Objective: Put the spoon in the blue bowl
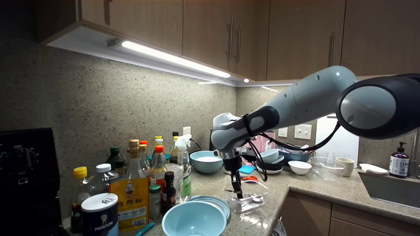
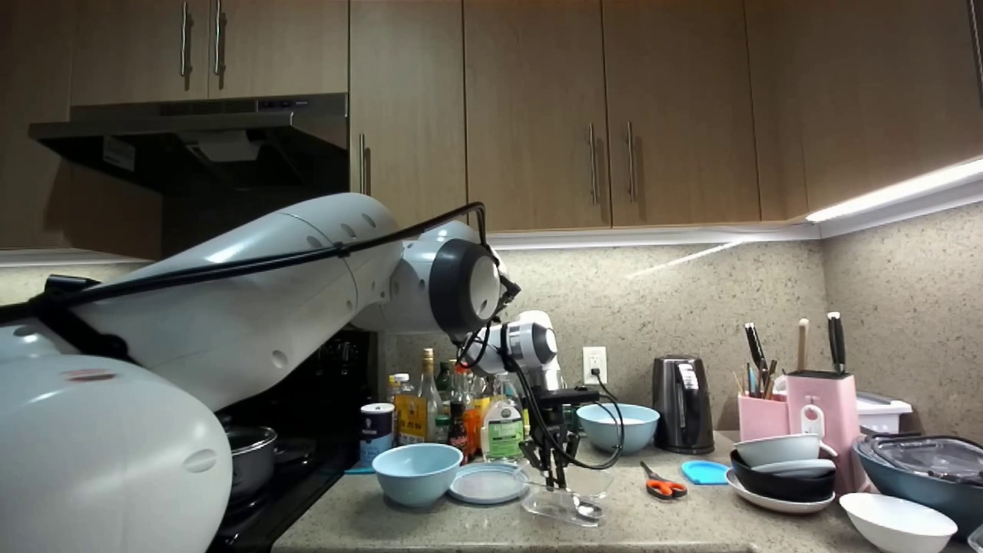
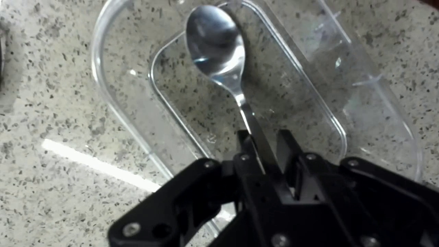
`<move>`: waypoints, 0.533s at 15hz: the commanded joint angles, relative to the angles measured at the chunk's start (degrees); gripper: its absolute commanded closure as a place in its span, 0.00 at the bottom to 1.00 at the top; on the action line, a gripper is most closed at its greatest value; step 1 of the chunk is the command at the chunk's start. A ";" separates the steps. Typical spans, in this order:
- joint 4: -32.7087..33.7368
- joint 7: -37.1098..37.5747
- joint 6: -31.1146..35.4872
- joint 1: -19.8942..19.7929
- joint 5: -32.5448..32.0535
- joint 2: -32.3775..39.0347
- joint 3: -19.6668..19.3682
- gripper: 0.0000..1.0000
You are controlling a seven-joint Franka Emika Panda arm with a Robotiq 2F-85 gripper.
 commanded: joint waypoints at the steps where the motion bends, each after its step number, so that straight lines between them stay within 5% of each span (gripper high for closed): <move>1: 0.52 1.26 -0.53 -0.29 -0.29 -0.70 -0.55 0.94; 8: -3.90 7.64 2.44 0.49 -0.86 -7.03 -1.19 0.92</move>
